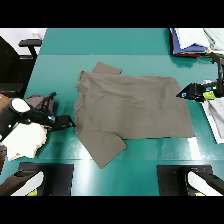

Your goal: Fold the shirts.

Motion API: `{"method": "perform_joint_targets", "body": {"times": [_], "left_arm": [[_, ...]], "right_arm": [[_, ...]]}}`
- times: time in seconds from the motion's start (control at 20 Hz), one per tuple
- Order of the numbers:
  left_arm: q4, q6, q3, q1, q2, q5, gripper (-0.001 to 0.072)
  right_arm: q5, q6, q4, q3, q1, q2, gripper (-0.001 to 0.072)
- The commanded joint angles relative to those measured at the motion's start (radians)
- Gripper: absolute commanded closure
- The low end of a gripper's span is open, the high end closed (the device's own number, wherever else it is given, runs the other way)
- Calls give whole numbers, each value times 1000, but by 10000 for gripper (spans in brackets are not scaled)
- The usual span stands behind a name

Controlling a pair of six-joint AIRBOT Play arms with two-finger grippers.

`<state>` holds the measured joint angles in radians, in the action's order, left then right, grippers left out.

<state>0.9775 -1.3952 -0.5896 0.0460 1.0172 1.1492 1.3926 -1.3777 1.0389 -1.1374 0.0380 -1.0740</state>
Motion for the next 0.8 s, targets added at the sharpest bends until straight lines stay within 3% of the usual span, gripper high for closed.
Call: {"method": "perform_joint_targets", "body": {"times": [0.0,0.25,0.3,0.4,0.45,0.6,0.75], "left_arm": [[-90,15,105,-41,-14,-90,86],[-97,-66,111,-209,-11,-203,88],[-102,-72,108,-208,-12,-198,195],[-95,-70,80,-208,-12,-188,597],[-95,-66,58,-208,-12,-183,679],[-95,-51,-30,-208,-15,-141,679],[-95,-35,-103,-208,-15,-117,679]], "right_arm": [[-6,0,-1,15,1,21,332],[3,0,0,15,1,21,332],[11,0,4,15,2,21,332],[56,0,11,16,32,21,332],[80,0,13,25,66,23,332],[92,0,47,168,234,85,332],[76,-1,194,373,459,158,310]]}}
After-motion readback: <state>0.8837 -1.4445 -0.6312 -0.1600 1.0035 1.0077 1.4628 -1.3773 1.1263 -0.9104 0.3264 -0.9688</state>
